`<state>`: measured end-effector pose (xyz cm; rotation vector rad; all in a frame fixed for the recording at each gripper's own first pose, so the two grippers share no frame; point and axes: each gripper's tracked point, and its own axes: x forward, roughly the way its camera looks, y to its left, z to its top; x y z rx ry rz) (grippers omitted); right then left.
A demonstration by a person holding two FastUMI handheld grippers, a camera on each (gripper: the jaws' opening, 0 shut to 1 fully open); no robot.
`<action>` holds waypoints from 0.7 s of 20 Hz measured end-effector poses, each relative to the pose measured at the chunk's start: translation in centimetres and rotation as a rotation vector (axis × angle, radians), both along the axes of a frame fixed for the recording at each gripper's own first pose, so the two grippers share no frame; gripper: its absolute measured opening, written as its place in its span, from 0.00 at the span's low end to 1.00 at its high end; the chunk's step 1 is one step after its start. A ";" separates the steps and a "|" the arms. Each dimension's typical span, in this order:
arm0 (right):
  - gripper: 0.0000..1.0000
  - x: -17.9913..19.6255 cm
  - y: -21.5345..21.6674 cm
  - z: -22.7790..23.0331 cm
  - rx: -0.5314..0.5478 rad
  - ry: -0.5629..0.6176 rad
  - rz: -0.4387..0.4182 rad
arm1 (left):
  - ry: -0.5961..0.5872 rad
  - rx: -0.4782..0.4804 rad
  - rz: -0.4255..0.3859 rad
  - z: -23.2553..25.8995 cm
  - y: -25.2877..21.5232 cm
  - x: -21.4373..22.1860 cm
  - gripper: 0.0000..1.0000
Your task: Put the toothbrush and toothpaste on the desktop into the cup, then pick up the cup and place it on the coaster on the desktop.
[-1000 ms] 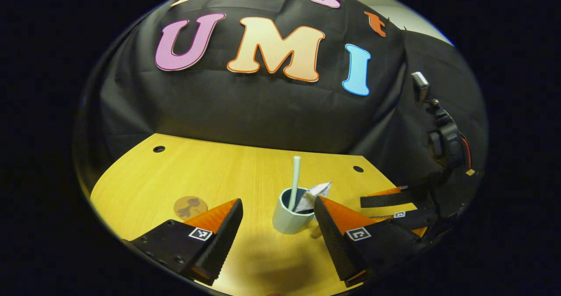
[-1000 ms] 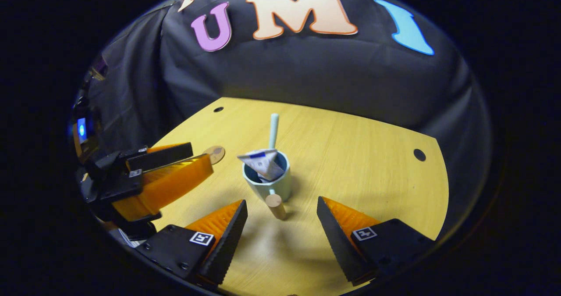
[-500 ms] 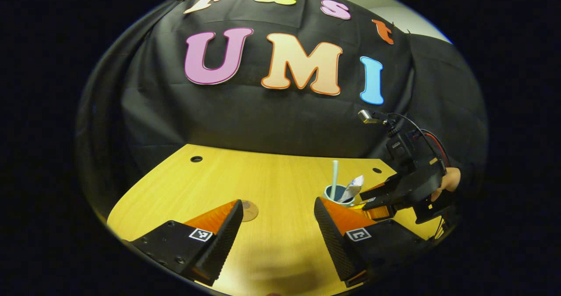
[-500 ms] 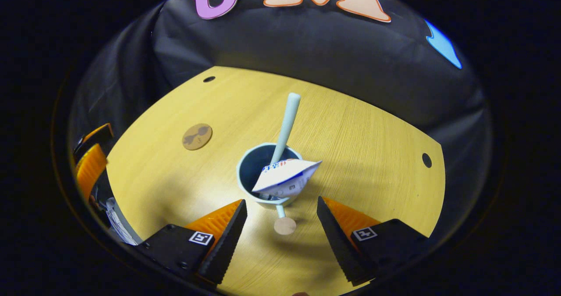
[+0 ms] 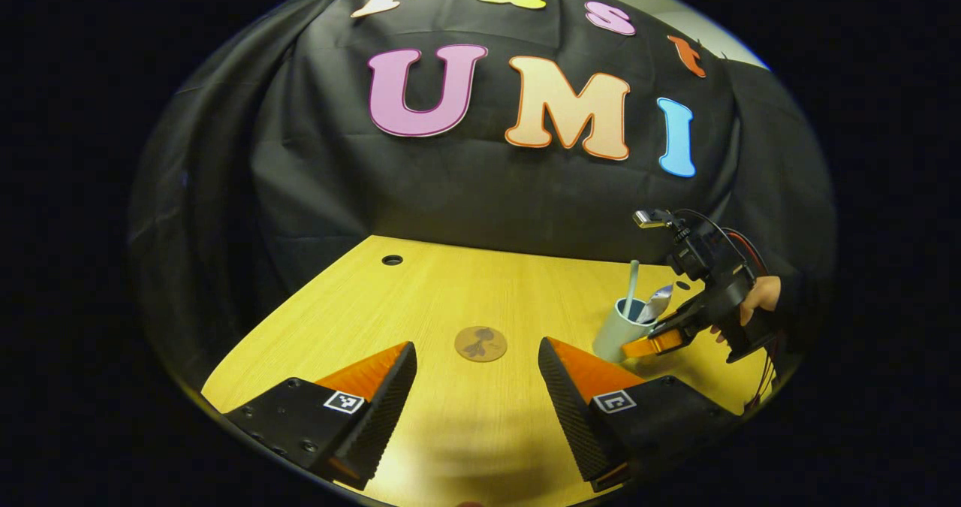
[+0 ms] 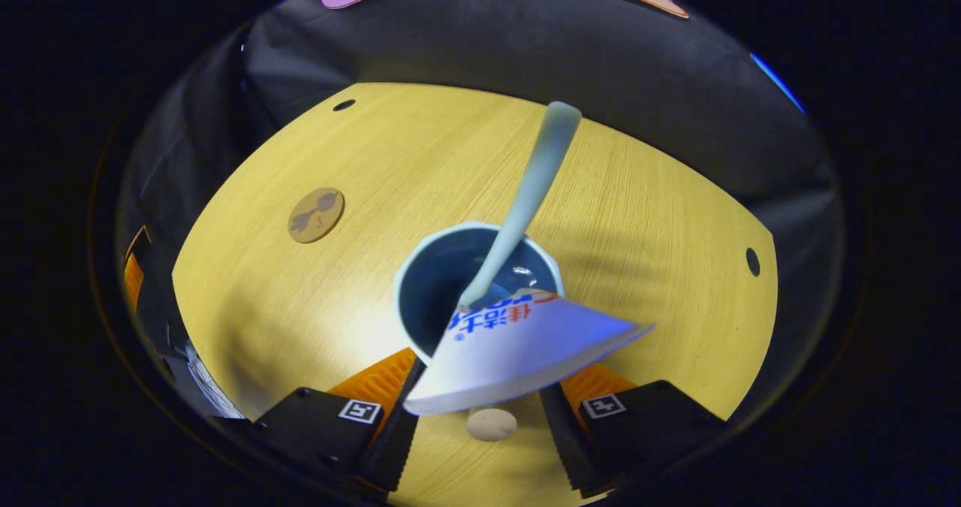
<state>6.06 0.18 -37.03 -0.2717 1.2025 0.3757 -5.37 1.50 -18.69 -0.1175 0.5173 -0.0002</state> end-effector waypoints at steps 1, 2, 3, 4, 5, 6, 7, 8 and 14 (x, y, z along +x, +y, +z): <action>0.78 0.0 -0.2 0.0 -0.009 0.005 0.001 | 0.001 -0.001 0.001 0.0 0.1 0.0 0.94; 0.79 -0.2 -0.3 0.1 -0.015 0.009 0.001 | 0.003 0.000 0.001 -0.1 0.2 0.0 0.94; 0.74 -0.4 -0.4 0.0 -0.024 0.013 0.002 | 0.003 0.003 -0.001 -0.1 0.2 -0.1 0.94; 0.70 -0.6 -0.6 0.0 -0.032 0.019 0.004 | 0.003 0.006 -0.005 -0.1 0.2 0.0 0.94; 0.63 -1.0 -0.6 0.0 -0.040 0.031 0.004 | 0.003 0.008 -0.008 -0.1 0.2 0.0 0.94; 0.59 -0.9 -1.0 0.4 -0.051 0.024 0.009 | 0.004 0.007 -0.011 -0.1 0.1 0.0 0.94; 0.43 -0.8 -1.2 0.6 -0.054 0.027 -0.001 | 0.006 0.006 -0.014 -0.2 0.0 0.0 0.94; 0.28 -1.0 -1.2 0.3 -0.052 0.029 -0.009 | 0.010 0.007 -0.017 -0.3 0.0 0.0 0.94; 0.22 -0.5 -1.1 0.6 -0.064 -0.011 -0.007 | 0.009 0.009 -0.018 -0.3 0.2 0.0 0.94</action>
